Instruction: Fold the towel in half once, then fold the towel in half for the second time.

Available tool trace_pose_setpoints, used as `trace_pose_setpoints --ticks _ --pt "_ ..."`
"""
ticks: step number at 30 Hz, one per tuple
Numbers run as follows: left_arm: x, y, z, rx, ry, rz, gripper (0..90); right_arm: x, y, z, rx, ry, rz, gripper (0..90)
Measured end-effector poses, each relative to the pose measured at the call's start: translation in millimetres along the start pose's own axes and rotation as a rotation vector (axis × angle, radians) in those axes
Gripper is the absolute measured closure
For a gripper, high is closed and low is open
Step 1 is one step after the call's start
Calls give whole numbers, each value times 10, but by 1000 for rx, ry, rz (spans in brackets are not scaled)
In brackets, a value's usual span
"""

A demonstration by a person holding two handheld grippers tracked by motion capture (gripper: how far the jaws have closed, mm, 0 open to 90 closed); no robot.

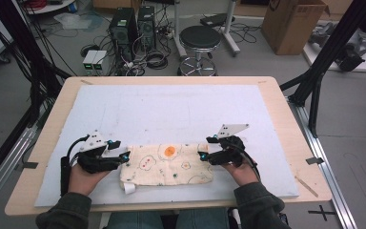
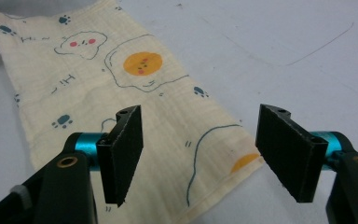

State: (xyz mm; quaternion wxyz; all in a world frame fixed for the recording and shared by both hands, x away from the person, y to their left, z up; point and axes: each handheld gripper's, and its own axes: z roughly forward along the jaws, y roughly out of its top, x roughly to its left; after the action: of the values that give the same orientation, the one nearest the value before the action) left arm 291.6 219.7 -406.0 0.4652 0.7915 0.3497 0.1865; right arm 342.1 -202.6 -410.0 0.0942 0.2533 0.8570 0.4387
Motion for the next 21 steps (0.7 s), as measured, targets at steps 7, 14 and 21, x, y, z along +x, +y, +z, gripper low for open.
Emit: trace_pose_setpoints --ticks 7,14,21 --pt "3 7 0 3 -1 -10 396 5 -2 5 -4 4 8 313" --pt "24 7 12 5 -7 -12 394 -12 -2 -22 -23 -7 25 313" --pt "44 4 15 6 3 -12 388 -31 -3 5 -17 -17 41 308"
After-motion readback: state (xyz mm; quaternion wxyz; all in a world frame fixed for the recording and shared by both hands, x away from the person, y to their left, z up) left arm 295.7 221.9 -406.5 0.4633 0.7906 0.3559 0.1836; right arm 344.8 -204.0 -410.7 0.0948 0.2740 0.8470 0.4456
